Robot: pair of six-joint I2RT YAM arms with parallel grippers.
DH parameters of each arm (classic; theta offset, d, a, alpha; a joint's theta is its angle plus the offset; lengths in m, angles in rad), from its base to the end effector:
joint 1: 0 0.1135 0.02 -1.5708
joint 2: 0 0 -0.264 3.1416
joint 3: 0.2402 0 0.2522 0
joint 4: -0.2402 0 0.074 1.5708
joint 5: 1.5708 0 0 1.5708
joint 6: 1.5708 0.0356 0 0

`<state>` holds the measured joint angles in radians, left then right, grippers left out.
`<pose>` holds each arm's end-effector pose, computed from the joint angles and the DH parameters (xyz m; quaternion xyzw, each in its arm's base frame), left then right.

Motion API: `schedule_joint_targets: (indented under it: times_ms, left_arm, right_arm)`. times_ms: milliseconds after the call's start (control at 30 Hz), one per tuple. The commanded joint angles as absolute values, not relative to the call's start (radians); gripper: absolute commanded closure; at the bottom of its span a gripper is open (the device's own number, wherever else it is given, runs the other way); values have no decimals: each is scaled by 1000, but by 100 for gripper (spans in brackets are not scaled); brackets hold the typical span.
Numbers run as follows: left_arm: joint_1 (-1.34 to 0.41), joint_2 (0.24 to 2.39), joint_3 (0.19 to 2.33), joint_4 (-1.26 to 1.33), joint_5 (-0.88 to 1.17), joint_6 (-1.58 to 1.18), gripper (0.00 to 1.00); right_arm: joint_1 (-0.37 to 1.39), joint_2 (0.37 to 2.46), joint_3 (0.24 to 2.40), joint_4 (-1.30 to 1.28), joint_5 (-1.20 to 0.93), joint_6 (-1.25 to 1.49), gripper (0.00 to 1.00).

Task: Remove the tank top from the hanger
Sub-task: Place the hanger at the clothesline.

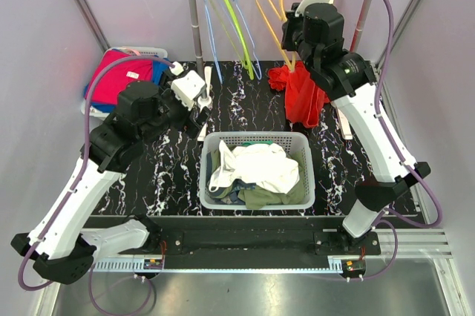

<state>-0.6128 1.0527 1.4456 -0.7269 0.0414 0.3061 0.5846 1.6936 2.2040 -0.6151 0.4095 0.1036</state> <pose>0.1596 -0.1140 0.4561 0.3720 0.7248 -0.1052 0.5702 0.2937 0.1774 0.5364 -0.0412 0.7391 0.0788 0.6677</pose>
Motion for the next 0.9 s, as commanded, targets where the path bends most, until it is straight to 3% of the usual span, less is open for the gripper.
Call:
schedule_joint_targets:
  times_ms: [0,867]
  left_arm:
    - [-607,1034,1445,-677,46,298,1]
    - [-607,1020,1422,-678,71,279,1]
  right_arm:
    - [592,1677,2191,-558,425,126,100]
    - [624,1646,2002,-515,382,170,100]
